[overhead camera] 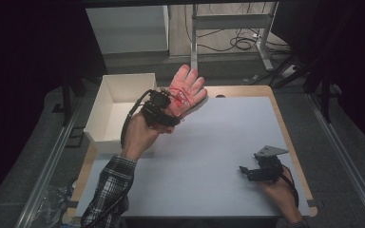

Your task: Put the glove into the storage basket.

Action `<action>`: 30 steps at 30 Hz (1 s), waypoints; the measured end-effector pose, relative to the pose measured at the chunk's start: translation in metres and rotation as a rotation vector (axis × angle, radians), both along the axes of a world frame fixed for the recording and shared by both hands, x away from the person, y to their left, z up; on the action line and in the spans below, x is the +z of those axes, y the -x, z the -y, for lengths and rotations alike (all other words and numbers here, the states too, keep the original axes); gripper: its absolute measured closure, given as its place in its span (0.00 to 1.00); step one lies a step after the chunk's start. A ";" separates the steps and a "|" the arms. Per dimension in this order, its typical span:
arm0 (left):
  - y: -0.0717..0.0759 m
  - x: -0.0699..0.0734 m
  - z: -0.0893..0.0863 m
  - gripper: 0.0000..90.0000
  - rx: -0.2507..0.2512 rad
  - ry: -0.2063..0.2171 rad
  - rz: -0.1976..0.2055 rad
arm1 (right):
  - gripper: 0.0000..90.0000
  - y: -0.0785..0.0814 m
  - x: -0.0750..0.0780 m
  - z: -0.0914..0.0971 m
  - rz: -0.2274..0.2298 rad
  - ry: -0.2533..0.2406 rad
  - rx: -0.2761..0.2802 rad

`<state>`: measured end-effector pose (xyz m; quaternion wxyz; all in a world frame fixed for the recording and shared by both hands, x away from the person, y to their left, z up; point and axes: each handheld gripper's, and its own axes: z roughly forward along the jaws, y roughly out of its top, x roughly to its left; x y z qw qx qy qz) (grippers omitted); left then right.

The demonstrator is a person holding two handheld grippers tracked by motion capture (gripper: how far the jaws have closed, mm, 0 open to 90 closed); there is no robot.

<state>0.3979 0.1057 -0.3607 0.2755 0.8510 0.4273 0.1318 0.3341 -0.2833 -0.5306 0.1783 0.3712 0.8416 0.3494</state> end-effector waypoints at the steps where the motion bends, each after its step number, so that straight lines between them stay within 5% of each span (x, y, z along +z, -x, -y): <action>1: -0.001 0.002 -0.003 0.52 0.010 -0.002 0.001 | 0.19 0.000 0.000 0.000 0.000 0.000 0.000; 18: -0.011 0.012 -0.058 0.52 0.181 0.022 0.018 | 0.19 0.000 0.000 0.000 0.003 0.000 0.001; 30: -0.015 -0.001 -0.097 0.51 0.329 0.032 0.033 | 0.19 0.000 0.000 0.000 0.001 0.000 0.001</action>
